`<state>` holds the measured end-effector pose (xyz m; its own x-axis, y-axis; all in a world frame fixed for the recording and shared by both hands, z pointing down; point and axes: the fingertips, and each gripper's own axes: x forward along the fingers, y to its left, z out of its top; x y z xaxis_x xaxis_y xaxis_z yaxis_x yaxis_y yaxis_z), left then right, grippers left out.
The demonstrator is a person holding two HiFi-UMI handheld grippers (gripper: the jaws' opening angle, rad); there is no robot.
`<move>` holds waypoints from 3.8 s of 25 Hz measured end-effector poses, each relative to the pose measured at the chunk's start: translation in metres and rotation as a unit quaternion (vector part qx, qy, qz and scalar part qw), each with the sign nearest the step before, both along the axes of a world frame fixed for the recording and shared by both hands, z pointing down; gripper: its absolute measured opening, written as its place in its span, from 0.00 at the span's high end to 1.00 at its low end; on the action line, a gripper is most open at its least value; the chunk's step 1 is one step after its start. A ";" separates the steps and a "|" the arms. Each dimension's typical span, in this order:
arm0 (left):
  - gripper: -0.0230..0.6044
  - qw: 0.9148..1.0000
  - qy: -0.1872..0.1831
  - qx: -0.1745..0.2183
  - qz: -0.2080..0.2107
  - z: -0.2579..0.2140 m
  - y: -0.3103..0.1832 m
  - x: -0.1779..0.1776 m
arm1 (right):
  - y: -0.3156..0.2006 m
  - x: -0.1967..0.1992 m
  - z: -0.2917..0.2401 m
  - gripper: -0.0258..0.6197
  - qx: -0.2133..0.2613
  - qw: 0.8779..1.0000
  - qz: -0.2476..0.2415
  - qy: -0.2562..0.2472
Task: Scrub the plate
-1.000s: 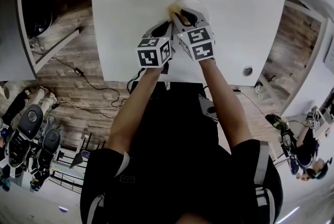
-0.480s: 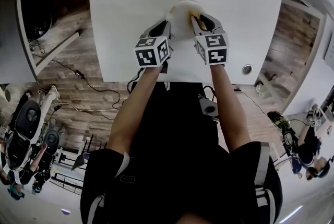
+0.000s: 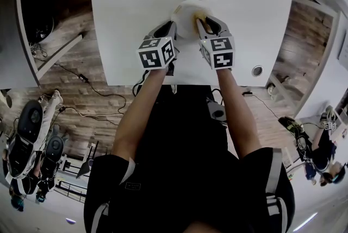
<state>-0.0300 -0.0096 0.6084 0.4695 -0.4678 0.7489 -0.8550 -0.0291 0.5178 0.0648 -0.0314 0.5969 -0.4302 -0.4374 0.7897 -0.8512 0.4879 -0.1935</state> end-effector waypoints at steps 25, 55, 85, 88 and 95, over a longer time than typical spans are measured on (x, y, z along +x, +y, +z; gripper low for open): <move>0.92 1.000 0.004 -0.003 -0.010 0.004 0.000 0.000 | 0.016 0.022 0.003 0.87 -0.014 1.000 0.018 0.005; 0.92 1.000 0.013 -0.008 -0.024 0.003 0.001 0.001 | 0.050 -0.047 -0.001 0.87 -0.035 0.998 -0.028 -0.039; 0.91 1.000 -0.008 -0.010 0.005 0.002 0.002 0.008 | 0.023 0.058 -0.015 0.87 0.033 0.998 0.052 0.017; 0.91 1.000 -0.011 -0.009 0.018 0.000 0.004 0.011 | 0.022 0.060 -0.026 0.87 0.044 0.997 0.057 0.012; 0.84 1.000 -0.008 -0.010 0.024 -0.006 0.007 0.009 | 0.021 0.056 -0.054 0.87 0.069 0.996 0.059 -0.001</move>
